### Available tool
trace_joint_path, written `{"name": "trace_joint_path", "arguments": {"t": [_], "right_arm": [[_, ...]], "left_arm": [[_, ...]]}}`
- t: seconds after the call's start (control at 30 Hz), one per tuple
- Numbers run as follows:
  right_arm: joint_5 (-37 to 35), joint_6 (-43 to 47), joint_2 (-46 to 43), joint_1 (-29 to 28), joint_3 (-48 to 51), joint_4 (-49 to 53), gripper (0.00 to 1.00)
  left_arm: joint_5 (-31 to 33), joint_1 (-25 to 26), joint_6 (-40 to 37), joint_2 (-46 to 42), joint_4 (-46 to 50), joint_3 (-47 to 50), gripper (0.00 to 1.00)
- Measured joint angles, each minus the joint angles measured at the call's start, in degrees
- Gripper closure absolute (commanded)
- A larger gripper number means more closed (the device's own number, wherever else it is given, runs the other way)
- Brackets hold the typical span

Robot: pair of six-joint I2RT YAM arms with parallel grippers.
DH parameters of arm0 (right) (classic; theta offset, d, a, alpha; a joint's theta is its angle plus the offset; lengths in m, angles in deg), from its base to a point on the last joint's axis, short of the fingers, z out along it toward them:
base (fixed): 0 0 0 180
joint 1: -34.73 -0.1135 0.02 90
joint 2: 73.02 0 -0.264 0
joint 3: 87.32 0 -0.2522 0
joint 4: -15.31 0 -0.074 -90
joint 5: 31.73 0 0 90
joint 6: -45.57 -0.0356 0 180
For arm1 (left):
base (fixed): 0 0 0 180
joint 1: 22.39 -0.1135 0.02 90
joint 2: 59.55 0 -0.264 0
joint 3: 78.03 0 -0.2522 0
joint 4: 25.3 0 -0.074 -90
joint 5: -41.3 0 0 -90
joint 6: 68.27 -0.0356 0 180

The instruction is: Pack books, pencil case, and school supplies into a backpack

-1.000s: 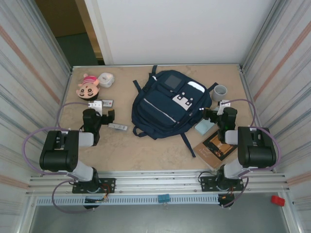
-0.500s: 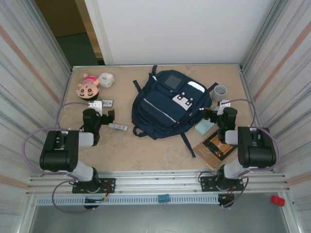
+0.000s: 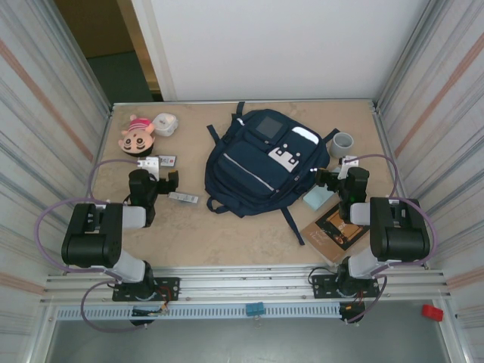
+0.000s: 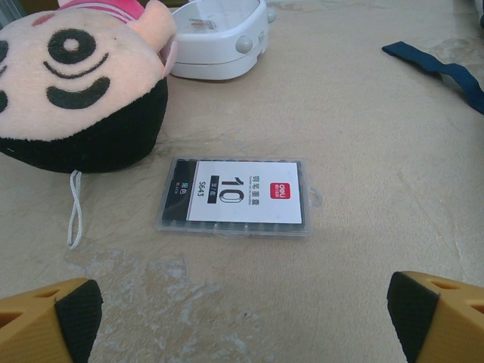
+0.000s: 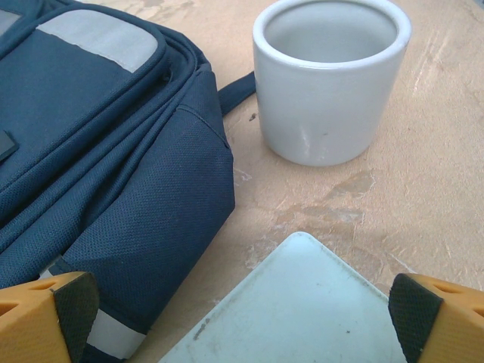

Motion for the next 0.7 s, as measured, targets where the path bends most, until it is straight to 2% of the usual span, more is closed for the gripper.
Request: {"name": "trace_joint_path", "arguments": {"t": [0.17,0.3,0.4,0.5,0.6,0.7], "right_arm": [[-0.74,-0.46,-0.37,0.02,-0.9,2.16,0.01],[-0.42,-1.66,-5.99,1.27,-6.69,13.77,0.01],[1.7,-2.71,-14.78,2.34,-12.9,24.13,0.01],[2.91,-4.66,-20.22,2.58,-24.63,36.96,0.01],[3.08,-8.15,-21.44,2.58,-36.52,47.58,0.01],[5.7,-11.28,-21.29,2.71,-42.16,56.17,0.01]], "left_arm": [[0.09,0.0,0.0,-0.52,1.7,-0.48,0.01],[1.2,0.83,0.02,-5.35,12.61,-5.35,0.02],[1.09,1.64,1.51,-9.73,22.49,-12.68,0.07],[-0.96,2.6,4.37,-11.06,31.89,-21.97,0.13],[-2.93,6.23,6.51,-9.27,40.44,-31.43,0.16],[-4.35,11.98,7.17,-4.0,47.41,-40.35,0.18]]}}
